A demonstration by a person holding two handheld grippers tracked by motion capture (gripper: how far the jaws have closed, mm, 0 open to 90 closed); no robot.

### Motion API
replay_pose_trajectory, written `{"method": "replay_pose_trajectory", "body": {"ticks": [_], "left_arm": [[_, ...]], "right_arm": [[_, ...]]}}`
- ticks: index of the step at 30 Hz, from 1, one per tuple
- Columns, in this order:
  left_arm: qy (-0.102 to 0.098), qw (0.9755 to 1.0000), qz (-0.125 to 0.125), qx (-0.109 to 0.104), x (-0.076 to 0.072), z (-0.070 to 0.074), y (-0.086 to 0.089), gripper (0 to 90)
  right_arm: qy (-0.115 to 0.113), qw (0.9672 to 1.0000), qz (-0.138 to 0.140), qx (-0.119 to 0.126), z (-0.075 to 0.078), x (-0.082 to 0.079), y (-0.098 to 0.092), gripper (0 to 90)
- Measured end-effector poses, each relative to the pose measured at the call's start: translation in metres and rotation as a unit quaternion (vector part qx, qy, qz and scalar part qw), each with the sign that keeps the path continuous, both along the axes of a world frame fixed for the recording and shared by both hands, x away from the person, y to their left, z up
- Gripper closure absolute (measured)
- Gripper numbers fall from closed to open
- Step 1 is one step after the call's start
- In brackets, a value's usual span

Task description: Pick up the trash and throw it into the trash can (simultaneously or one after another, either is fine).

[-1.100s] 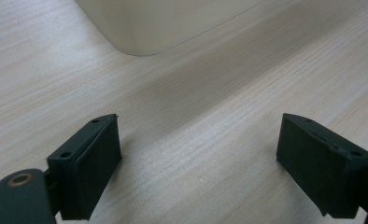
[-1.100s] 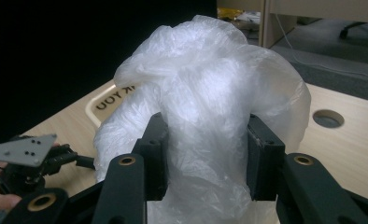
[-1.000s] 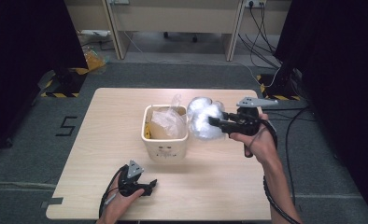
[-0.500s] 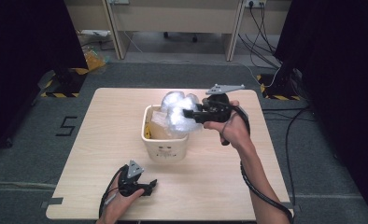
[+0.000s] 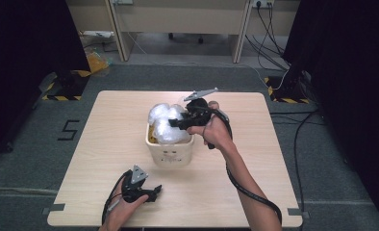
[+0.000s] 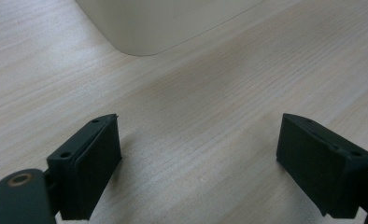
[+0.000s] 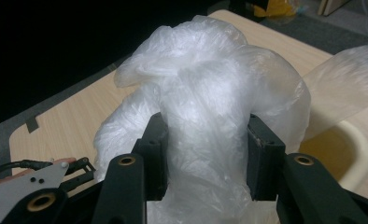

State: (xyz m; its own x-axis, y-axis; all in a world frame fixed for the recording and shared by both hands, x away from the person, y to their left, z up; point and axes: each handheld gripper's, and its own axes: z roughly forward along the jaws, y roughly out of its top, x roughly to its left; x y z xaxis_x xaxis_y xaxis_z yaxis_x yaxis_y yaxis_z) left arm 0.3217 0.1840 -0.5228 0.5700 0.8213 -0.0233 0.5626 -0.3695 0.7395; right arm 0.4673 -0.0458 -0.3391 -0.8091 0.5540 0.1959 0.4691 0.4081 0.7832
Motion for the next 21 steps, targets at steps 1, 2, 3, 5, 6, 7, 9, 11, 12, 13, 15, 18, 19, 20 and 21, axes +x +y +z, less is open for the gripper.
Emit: {"method": "replay_pose_trajectory", "body": {"ticks": [1,2,3,5,6,7,9,11,12,13,15,18,19,20,21], "left_arm": [[0.0,1.0,0.0,0.0,0.0,0.0,0.0,12.9],[0.0,1.0,0.0,0.0,0.0,0.0,0.0,12.9],[0.0,1.0,0.0,0.0,0.0,0.0,0.0,12.9],[0.0,1.0,0.0,0.0,0.0,0.0,0.0,12.9],[0.0,1.0,-0.001,0.002,0.0,0.0,0.0,12.9],[0.0,1.0,-0.001,0.002,0.0,0.0,0.0,12.9],[-0.001,1.0,0.001,-0.002,0.0,0.0,0.0,12.9],[0.0,1.0,0.0,0.0,0.0,0.0,0.0,12.9],[0.0,1.0,0.001,-0.001,0.0,0.0,0.0,12.9],[-0.001,1.0,0.001,-0.001,0.0,0.0,0.0,12.9],[0.0,1.0,0.001,-0.001,0.0,0.0,0.0,12.9],[-0.001,1.0,0.001,-0.001,0.0,0.0,0.0,12.9],[0.0,1.0,0.001,-0.001,0.0,0.0,0.0,12.9],[0.0,1.0,0.001,-0.001,0.0,0.0,0.0,12.9],[-0.001,1.0,0.001,-0.001,0.0,0.0,0.0,12.9]], "right_arm": [[0.005,1.0,0.001,-0.004,-0.003,0.001,0.003,58.4],[0.007,0.9999,0.001,-0.008,-0.006,0.002,0.004,58.4],[0.009,0.9999,0.001,-0.012,-0.008,0.003,0.007,58.4],[0.015,0.9998,0.001,-0.015,-0.013,0.006,0.01,58.4],[0.017,0.9997,0.0,-0.015,-0.014,0.008,0.011,58.4],[0.02,0.9997,-0.001,-0.016,-0.016,0.009,0.012,58.4],[0.024,0.9994,-0.002,-0.024,-0.02,0.011,0.014,58.4],[0.024,0.9989,-0.003,-0.039,-0.023,0.013,0.017,58.4],[0.024,0.9987,-0.004,-0.044,-0.025,0.014,0.018,58.4],[0.027,0.9984,-0.003,-0.05,-0.028,0.015,0.019,58.4],[0.033,0.9977,0.0,-0.058,-0.033,0.015,0.022,58.5],[0.035,0.997,0.005,-0.068,-0.036,0.015,0.025,58.5],[0.038,0.9967,0.004,-0.072,-0.037,0.014,0.026,58.6],[0.037,0.9963,0.007,-0.077,-0.037,0.014,0.027,58.6],[0.036,0.996,0.01,-0.082,-0.037,0.015,0.028,58.7]]}}
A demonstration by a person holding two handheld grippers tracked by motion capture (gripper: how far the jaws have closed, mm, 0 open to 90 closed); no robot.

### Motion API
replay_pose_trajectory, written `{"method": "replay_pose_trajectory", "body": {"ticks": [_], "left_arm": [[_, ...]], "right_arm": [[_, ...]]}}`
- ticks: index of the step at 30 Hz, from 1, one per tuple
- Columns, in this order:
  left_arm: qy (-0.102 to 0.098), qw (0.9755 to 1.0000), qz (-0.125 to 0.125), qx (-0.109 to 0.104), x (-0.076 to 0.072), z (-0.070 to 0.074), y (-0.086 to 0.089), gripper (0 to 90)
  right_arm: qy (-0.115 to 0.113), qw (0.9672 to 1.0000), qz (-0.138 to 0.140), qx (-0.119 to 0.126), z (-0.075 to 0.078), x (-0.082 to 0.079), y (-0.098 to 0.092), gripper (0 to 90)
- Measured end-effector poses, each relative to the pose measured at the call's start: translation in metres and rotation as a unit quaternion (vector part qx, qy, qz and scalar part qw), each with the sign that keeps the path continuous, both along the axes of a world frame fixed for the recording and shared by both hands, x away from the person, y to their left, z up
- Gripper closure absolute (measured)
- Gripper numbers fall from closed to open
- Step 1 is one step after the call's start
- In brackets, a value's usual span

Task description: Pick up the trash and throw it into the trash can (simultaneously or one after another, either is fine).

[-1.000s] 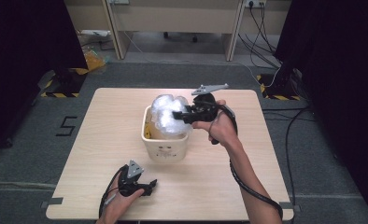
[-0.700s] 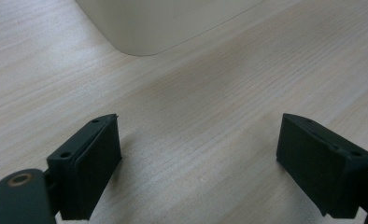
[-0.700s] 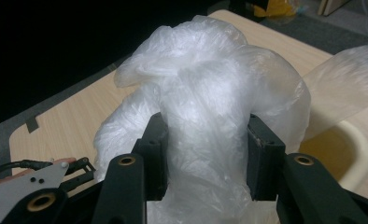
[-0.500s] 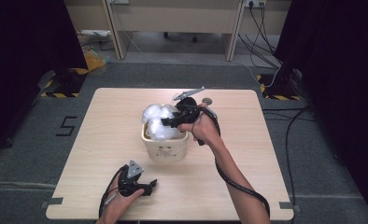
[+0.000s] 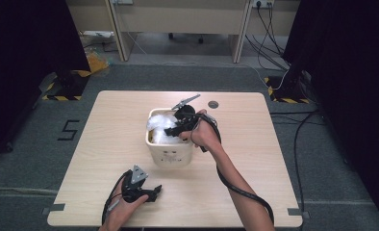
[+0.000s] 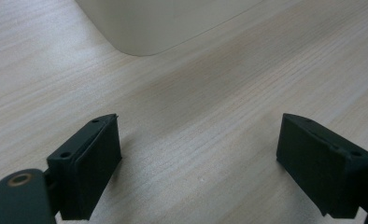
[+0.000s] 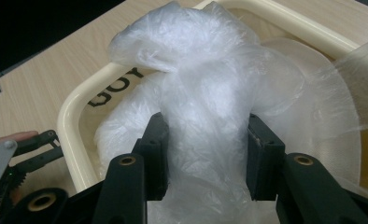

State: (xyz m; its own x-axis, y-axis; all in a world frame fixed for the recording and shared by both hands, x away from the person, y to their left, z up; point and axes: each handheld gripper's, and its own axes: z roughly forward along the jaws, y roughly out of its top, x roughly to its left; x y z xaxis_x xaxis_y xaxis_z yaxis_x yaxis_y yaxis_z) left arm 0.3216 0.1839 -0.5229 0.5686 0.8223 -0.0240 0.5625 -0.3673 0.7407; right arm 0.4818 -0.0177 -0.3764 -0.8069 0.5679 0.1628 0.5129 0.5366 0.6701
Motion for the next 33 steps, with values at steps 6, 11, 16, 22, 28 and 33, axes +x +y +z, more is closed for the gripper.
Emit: {"method": "replay_pose_trajectory", "body": {"ticks": [6,11,16,22,28,33], "left_arm": [[0.0,1.0,0.0,0.0,0.0,0.0,0.0,12.9],[0.0,1.0,0.0,0.0,0.0,0.0,0.0,12.9],[0.0,1.0,0.0,0.0,0.0,0.0,0.0,12.9],[0.0,1.0,0.0,0.0,0.0,0.0,0.0,12.9],[0.0,1.0,-0.002,0.0,0.0,0.0,0.001,13.0],[0.0,1.0,-0.001,0.0,0.0,0.0,0.0,12.9]], "right_arm": [[0.012,0.9996,0.012,-0.025,-0.006,0.001,0.007,59.1],[0.022,0.999,0.015,-0.036,-0.012,0.003,0.012,59.4],[0.028,0.9986,0.017,-0.041,-0.013,0.005,0.014,59.6],[0.035,0.9986,0.017,-0.034,-0.014,0.007,0.013,58.8],[0.032,0.9995,0.005,-0.007,-0.01,0.001,0.007,48.3],[0.011,0.9994,-0.005,0.034,0.006,-0.004,-0.008,46.7]]}}
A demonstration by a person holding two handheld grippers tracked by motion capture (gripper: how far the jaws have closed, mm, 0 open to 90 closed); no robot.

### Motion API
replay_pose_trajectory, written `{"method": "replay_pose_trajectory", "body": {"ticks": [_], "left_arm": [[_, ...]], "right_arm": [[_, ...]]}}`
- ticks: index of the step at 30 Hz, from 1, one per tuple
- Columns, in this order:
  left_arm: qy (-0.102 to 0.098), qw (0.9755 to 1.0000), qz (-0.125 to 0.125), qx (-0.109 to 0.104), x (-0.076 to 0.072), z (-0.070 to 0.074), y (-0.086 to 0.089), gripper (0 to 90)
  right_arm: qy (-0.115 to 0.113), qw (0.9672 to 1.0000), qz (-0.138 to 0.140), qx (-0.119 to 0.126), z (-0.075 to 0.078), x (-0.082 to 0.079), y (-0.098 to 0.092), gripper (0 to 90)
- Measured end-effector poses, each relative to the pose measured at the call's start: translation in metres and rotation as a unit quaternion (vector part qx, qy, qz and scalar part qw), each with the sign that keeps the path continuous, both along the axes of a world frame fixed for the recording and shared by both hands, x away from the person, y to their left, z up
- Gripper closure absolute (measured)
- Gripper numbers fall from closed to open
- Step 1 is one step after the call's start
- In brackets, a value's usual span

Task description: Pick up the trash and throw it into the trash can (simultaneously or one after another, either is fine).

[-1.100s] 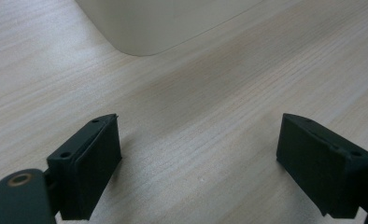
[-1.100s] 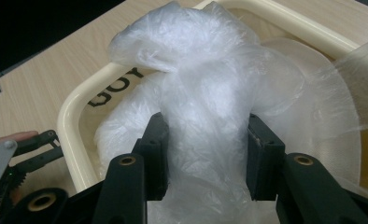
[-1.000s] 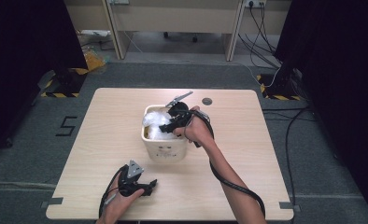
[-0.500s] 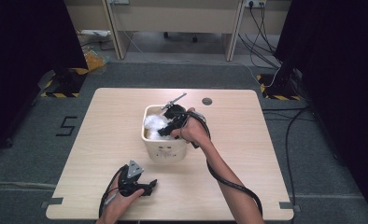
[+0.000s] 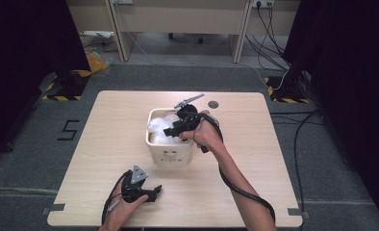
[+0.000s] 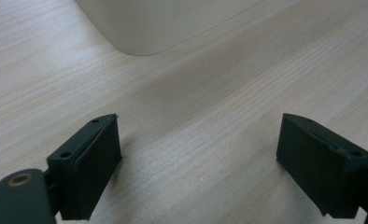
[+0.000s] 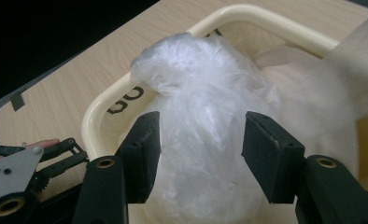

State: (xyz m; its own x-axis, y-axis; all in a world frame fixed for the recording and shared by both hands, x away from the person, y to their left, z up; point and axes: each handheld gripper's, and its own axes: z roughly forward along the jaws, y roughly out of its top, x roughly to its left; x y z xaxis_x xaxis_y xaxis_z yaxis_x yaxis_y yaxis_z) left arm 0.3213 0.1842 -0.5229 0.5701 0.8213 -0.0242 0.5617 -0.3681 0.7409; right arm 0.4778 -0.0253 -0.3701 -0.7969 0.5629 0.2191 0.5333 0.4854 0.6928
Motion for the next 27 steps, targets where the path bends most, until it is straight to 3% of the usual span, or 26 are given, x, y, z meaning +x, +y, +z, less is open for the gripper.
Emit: {"method": "replay_pose_trajectory", "body": {"ticks": [9,27], "left_arm": [[0.0,1.0,0.001,-0.001,0.0,0.0,0.0,12.9],[0.0,1.0,0.0,0.001,0.0,0.0,0.0,12.9]], "right_arm": [[-0.025,0.9989,-0.019,0.034,0.02,-0.01,-0.029,46.6],[-0.045,0.9955,-0.045,0.07,0.026,-0.021,-0.073,46.2]]}}
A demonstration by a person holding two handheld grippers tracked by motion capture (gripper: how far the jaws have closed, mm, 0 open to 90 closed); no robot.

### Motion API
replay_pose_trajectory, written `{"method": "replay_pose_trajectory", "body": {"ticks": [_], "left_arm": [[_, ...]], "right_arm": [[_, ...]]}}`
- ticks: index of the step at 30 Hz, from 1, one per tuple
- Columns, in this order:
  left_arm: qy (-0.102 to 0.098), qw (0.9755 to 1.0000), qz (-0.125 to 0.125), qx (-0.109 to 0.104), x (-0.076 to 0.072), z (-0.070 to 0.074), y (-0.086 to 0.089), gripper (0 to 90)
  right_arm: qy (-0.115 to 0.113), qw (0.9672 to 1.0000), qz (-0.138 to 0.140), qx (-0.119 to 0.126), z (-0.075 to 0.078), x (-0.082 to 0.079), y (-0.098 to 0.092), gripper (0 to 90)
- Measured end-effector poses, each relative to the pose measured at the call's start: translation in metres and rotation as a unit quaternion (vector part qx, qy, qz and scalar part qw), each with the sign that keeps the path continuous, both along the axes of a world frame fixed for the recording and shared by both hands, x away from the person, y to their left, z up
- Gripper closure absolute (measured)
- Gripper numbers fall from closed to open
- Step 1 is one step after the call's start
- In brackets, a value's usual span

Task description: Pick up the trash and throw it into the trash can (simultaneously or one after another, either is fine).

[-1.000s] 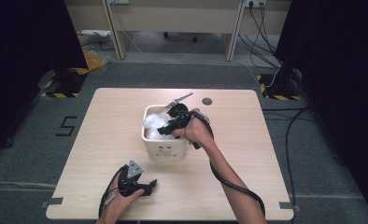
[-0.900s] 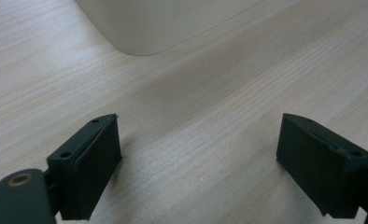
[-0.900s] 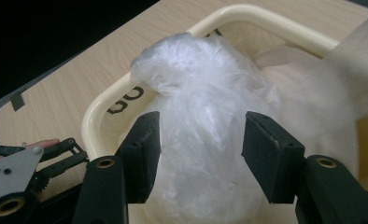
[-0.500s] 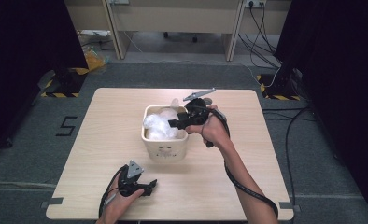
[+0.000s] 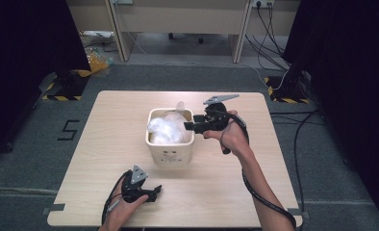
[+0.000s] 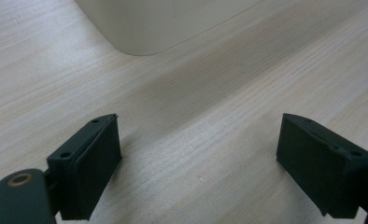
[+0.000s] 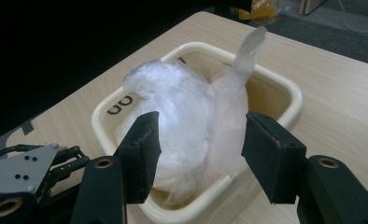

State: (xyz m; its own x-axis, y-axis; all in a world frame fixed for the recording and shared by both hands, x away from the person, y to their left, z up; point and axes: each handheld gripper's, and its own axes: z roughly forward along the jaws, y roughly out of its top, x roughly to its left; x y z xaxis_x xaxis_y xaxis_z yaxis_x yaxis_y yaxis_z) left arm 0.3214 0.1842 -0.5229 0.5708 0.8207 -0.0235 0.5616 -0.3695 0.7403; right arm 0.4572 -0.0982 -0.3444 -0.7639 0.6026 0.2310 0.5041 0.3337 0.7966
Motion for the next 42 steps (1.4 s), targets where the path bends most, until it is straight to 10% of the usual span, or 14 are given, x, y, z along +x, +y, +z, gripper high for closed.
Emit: {"method": "replay_pose_trajectory", "body": {"ticks": [28,42], "left_arm": [[0.0,1.0,-0.001,0.001,0.0,0.0,0.0,12.8],[0.0,1.0,0.0,0.0,0.0,0.0,0.0,12.8]], "right_arm": [[0.006,0.9954,-0.089,0.034,-0.044,-0.038,-0.106,44.1],[-0.004,0.9921,-0.118,0.043,-0.068,-0.059,-0.126,31.8]]}}
